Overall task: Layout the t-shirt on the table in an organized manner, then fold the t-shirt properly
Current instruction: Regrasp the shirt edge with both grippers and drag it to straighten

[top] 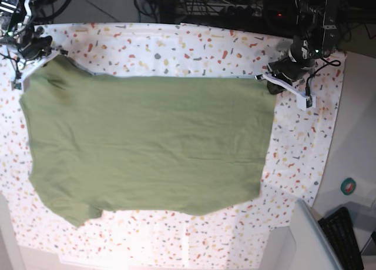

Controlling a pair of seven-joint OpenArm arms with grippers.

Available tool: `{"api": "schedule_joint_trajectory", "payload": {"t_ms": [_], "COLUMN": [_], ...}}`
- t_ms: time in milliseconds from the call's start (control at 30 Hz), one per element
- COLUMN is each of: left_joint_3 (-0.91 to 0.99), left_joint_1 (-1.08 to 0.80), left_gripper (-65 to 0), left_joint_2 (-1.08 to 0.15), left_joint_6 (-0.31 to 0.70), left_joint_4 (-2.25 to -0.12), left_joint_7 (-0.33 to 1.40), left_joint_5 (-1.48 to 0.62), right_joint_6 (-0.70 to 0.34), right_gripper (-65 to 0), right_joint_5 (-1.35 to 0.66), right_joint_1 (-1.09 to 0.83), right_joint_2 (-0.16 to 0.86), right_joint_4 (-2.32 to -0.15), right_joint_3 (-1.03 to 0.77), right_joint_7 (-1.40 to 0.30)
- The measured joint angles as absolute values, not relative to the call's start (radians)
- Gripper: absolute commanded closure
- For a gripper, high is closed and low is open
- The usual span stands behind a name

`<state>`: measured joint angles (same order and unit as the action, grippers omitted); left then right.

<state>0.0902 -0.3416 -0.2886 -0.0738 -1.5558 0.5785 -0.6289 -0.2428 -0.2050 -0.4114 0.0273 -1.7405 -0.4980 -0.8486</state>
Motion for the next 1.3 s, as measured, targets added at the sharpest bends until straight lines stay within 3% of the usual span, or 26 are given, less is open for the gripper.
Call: {"api": "schedule_joint_trajectory", "payload": {"t_ms": [400, 567, 733, 1300], "left_joint_3": [0.090, 0.090, 0.082, 0.089], "left_joint_1": [-0.406, -0.383, -0.289, -0.060], "left_gripper": [0.0, 0.0, 0.0, 0.0], "left_joint_2": [-0.286, -0.286, -0.283, -0.263], "left_joint_6": [-0.076, -0.131, -0.132, -0.131], "left_joint_4": [-1.709, -1.712, -1.652, -1.478], "left_joint_7": [0.579, 0.588, 0.583, 0.587], "left_joint_5": [-0.635, -0.633, -0.636, -0.636], "right_joint_6": [-0.244, -0.244, -0.244, -0.240], "right_gripper": [0.0, 0.0, 0.0, 0.0], "right_joint_5": [-0.208, -0.208, -0.208, -0.202], "right_joint_1": [-0.419, -0.337, -0.215, 0.107], "right_joint_2": [-0.017, -0.013, 0.064, 0.111], "right_joint_4": [-1.880, -1.891, -1.790, -1.541], "right_joint_3": [-0.487, -0.486, -0.416, -0.389], "right_joint_7": [-0.921, -0.949, -0.972, -0.985]}}
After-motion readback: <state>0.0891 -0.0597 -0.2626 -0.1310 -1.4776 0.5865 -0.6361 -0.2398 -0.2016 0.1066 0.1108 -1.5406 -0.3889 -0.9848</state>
